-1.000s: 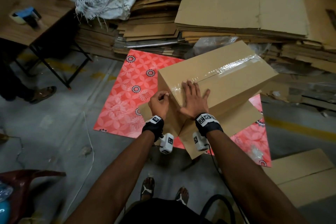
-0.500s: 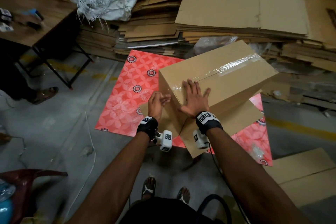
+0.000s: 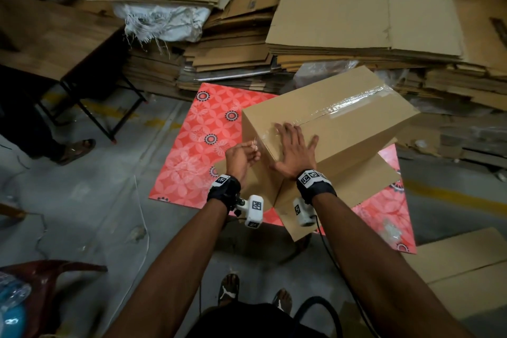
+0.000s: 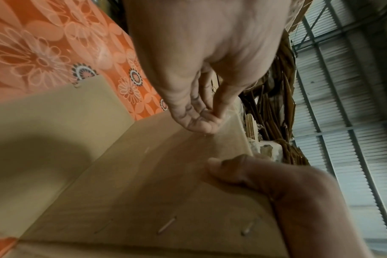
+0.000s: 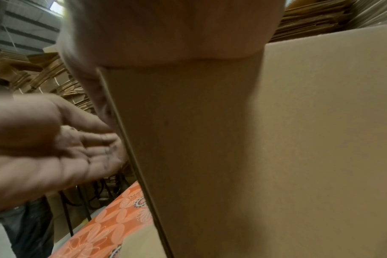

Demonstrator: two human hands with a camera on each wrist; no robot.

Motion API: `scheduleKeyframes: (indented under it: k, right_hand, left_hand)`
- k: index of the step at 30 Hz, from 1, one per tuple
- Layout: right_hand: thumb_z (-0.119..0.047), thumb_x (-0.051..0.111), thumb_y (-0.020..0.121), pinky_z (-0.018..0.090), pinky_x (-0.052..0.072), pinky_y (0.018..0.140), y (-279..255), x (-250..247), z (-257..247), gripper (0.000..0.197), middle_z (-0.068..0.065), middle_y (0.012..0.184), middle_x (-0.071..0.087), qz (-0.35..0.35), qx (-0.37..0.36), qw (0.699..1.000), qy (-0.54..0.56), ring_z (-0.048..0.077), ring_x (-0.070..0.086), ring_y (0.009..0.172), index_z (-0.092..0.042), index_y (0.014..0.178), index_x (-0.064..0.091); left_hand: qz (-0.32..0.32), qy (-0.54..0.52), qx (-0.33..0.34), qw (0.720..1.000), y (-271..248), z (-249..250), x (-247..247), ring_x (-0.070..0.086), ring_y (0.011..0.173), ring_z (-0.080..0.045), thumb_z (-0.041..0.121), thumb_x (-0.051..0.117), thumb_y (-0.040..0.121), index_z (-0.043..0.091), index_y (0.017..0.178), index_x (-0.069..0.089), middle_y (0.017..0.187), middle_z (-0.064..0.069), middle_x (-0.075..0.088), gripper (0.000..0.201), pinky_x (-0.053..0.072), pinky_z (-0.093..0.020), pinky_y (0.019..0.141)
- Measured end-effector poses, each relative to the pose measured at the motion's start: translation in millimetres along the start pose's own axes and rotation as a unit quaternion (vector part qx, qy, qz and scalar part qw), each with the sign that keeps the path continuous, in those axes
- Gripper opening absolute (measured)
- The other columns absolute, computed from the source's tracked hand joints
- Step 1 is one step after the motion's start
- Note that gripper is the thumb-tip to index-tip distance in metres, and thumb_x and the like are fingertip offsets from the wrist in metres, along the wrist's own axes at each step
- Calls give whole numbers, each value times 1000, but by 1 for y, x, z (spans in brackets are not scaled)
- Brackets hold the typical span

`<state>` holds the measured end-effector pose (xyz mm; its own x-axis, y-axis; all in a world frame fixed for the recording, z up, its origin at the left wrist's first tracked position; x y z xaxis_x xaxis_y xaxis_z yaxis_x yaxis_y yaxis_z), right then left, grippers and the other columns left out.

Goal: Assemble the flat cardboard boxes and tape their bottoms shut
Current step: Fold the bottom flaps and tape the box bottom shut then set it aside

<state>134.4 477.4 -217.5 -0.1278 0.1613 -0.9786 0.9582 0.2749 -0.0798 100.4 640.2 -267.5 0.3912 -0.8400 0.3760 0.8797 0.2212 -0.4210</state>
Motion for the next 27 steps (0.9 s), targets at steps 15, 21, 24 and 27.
scheduleKeyframes:
  k: [15, 21, 24, 27]
  right_hand:
    - [-60, 39, 103, 68, -8, 117, 2, -5, 6, 55, -14, 164, 29, 39, -46, 985, 161, 13, 26, 152, -40, 154, 37]
    - [-61, 43, 101, 72, -9, 113, 0, -11, 4, 41, -19, 160, 31, 45, -68, 978, 190, 8, 30, 148, -59, 142, 42]
    - [-55, 50, 101, 71, -5, 115, 5, -6, 10, 35, -19, 157, 36, 41, -56, 977, 202, 9, 36, 145, -49, 134, 56]
    - [-53, 49, 101, 68, 1, 116, 9, -3, 12, 37, -18, 153, 43, 53, -39, 978, 198, 9, 38, 144, -41, 135, 57]
  left_hand:
    - [-21, 128, -17, 991, -15, 21, 11, 60, 68, -15, -2, 69, 90, 11, 124, 57, 95, -10, 68, 39, 46, -25, 57]
    - [-97, 9, -75, 992, -26, 26, 24, 69, 86, -18, 0, 59, 98, 11, 131, 52, 117, -16, 74, 36, 52, -27, 71]
    - [-117, -42, -100, 987, -28, 27, 28, 68, 83, -18, 1, 52, 99, 13, 134, 47, 120, -17, 73, 38, 49, -27, 69]
    - [-97, 48, -59, 992, -30, 36, 32, 67, 77, -18, 0, 61, 95, 11, 133, 46, 107, -14, 76, 43, 51, -30, 66]
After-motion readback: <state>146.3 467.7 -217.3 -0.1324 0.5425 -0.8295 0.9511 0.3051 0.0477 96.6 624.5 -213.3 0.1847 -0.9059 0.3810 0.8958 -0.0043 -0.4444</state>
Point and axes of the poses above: each hand's wrist, its own y-axis towards the middle knuckle, its own x-axis out of the palm, z = x × y, the point moved 8 cm from there along y, towards the middle knuckle
